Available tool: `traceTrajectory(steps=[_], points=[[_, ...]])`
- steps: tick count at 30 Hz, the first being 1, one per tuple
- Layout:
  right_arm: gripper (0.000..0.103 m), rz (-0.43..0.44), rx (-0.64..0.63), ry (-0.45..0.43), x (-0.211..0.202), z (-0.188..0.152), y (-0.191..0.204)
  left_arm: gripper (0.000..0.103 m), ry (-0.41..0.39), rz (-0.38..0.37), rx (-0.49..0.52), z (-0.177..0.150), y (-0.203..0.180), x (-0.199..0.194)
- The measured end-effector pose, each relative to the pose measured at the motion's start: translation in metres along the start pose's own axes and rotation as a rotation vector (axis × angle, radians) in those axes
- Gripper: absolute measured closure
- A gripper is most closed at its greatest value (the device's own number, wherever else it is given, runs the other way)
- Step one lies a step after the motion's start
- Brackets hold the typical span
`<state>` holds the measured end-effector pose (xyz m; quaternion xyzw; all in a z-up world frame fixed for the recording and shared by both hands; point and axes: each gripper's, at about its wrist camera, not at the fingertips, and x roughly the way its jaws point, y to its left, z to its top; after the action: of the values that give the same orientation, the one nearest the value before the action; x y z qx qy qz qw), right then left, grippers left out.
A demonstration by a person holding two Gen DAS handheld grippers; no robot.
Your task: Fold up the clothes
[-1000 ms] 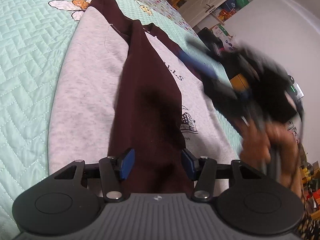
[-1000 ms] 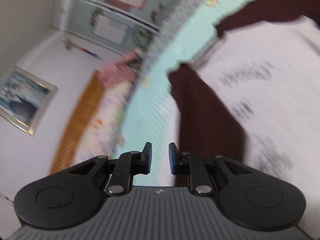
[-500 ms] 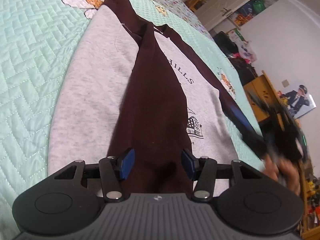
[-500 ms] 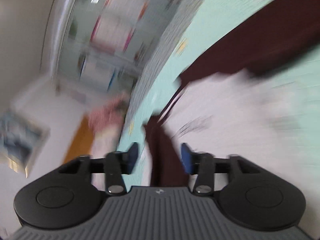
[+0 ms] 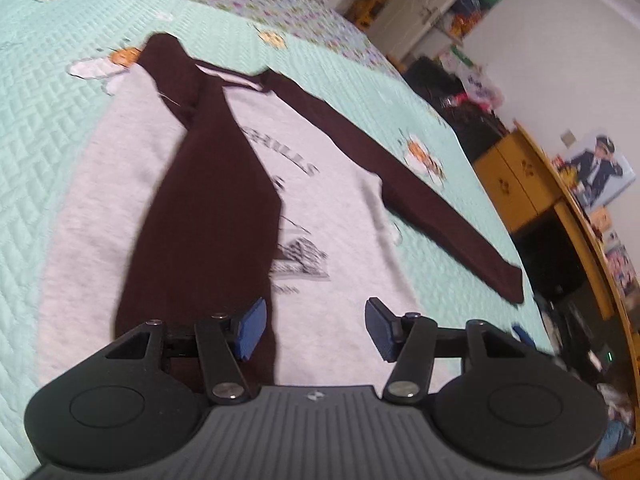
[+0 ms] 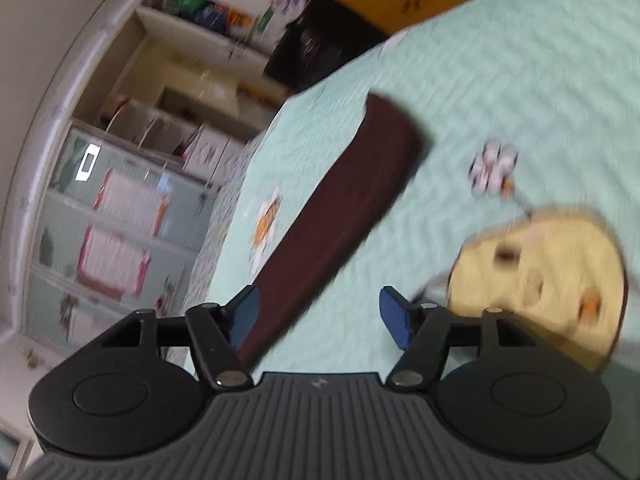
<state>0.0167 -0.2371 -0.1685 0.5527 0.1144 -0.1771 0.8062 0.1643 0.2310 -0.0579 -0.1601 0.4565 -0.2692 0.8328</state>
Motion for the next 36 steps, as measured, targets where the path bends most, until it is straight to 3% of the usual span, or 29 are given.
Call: traceTrajectory(steps=[12,17,20,22,24,29,36], points=[[0.034,-0.045,0.186,-0.222,0.04,0.05,-0.046,0.045,0.099,-0.035,0.004,-0.011,-0.04,0.024],[0.037,-0.087,0.12,-0.185,0.054,0.066,-0.044,0.045,0.129,-0.058,0.036,-0.012,-0.059,0.034],[0.055,-0.09,0.133,-0.166,0.054,0.073,-0.047,0.045,0.143,-0.073,0.039,-0.015,-0.068,0.039],[0.084,-0.089,0.151,-0.152,0.053,0.074,-0.051,0.045,0.155,-0.071,0.043,-0.017,-0.071,0.042],[0.094,-0.094,0.15,-0.133,0.049,0.071,-0.056,0.045,0.166,-0.058,0.034,-0.02,-0.067,0.044],[0.094,-0.092,-0.072,-0.113,0.046,0.06,-0.028,0.045,0.174,-0.027,-0.032,-0.025,-0.042,0.042],[0.094,0.032,-0.428,-0.005,0.049,0.016,0.055,0.045,0.161,0.073,-0.014,-0.019,-0.027,0.041]])
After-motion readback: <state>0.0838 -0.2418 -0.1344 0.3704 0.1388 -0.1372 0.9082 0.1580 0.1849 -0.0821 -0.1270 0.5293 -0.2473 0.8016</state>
